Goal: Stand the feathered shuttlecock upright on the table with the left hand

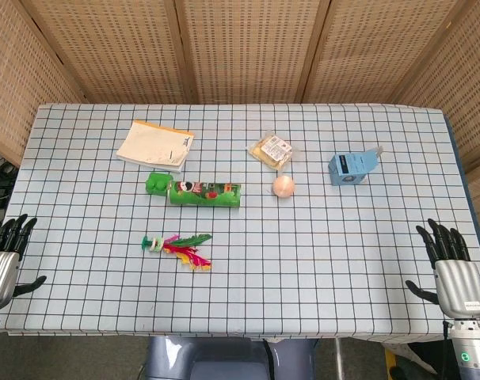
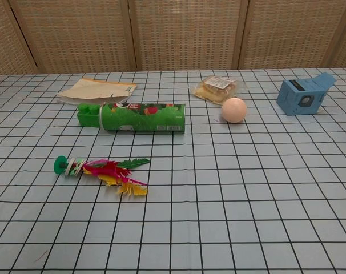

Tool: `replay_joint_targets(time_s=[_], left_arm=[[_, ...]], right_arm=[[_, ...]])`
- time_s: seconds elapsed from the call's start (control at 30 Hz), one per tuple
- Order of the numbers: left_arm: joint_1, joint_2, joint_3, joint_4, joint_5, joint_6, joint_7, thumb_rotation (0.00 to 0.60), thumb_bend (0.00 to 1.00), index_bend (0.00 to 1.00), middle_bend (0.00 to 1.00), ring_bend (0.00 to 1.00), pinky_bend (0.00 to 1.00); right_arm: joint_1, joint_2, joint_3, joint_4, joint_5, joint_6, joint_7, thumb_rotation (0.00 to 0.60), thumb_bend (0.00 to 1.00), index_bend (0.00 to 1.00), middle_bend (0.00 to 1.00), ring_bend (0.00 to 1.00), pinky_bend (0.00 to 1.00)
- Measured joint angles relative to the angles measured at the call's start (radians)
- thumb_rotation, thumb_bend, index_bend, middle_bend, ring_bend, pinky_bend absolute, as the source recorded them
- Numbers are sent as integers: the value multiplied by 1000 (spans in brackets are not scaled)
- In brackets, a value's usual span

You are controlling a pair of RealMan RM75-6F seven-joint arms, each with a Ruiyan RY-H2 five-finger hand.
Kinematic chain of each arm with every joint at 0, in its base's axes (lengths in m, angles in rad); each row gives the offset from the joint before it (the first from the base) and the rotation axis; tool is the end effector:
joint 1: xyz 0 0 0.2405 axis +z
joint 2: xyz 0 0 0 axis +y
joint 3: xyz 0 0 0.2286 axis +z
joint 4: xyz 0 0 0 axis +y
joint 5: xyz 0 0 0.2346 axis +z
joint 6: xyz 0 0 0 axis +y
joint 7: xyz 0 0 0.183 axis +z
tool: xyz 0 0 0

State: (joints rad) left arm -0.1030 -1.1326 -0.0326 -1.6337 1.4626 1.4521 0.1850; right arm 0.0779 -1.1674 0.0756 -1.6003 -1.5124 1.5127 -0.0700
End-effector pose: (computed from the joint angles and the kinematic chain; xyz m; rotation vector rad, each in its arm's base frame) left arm -0.2955 0.2205 0.1117 -1.4452 -0.8302 -0.7586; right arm -0.2875 -0.2235 0.1192 1.3710 -0.8402 0.9166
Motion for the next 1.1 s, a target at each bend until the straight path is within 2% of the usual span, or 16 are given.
replay_joint_targets(time_s=[0.3, 0.67, 0.83, 0.97, 1.1], left_arm=[[-6, 14, 9, -21, -16, -32, 28, 600, 0, 0, 0, 0, 0], [-17, 11, 12, -40, 14, -28, 53, 600, 0, 0, 0, 0, 0], [-45, 6, 1, -83, 18, -52, 109, 600, 5, 10, 0, 0, 0], [-79, 0, -15, -125, 14, -84, 164, 600, 122, 151, 0, 0, 0], [-140, -33, -42, -160, -10, -152, 236, 600, 147, 289, 0, 0, 0]], right_arm=[[3, -1, -6, -1, -1, -13, -5, 600, 105, 28, 0, 0, 0], [2, 5, -1, -9, 11, -16, 5, 600, 105, 57, 0, 0, 0], [4, 2, 6, 5, 20, -19, 30, 600, 105, 67, 0, 0, 0], [6, 0, 9, 10, 26, -23, 41, 600, 105, 80, 0, 0, 0], [9, -3, 9, 15, 37, -38, 46, 600, 105, 88, 0, 0, 0]])
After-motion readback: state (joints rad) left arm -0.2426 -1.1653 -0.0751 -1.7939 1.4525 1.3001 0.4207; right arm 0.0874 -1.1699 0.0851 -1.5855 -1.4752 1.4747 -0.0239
